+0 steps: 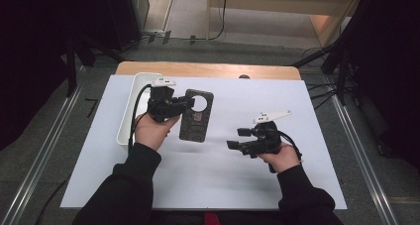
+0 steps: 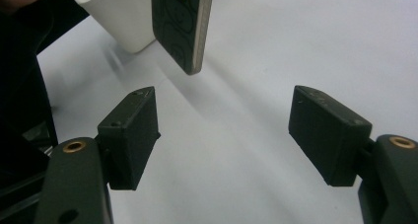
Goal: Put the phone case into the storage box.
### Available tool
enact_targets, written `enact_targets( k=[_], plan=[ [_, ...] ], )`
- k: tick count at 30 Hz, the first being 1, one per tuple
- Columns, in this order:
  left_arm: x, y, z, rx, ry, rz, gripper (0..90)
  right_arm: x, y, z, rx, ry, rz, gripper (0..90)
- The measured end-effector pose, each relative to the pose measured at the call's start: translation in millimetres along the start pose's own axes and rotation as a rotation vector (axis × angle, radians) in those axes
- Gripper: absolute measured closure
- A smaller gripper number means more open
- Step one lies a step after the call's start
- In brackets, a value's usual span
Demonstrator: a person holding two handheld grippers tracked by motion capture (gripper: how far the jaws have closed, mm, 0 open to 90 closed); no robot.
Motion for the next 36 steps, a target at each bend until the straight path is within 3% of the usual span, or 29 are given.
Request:
enact_targets(
  k=[8,31,36],
  plan=[
    [0.2,0.1,0.4,0.004,0.002,-0.003,72.3,8.2,-12.3,2.7,0.016,0.004,0.009,26.4],
    [3.5,1.3,5.1,0.021,-0.016,0.004,72.2,26.3,-47.9,-3.5,-0.022,-0.006,0.021,26.3],
    [3.5,1.5,4.7,0.014,-0.015,0.012,72.3,28.8,-53.8,-4.4,0.004,-0.019,0.001,26.4]
  ],
)
Point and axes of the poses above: each handheld gripper's, and its own axes: x roughly backward along the jaws, y roughly out of its top, z roughly to its left, the point moved 1 cm from there along -x, roughly forward along the jaws, and after that the axes turned 3 degrees about -x, right-handed, at the moved point
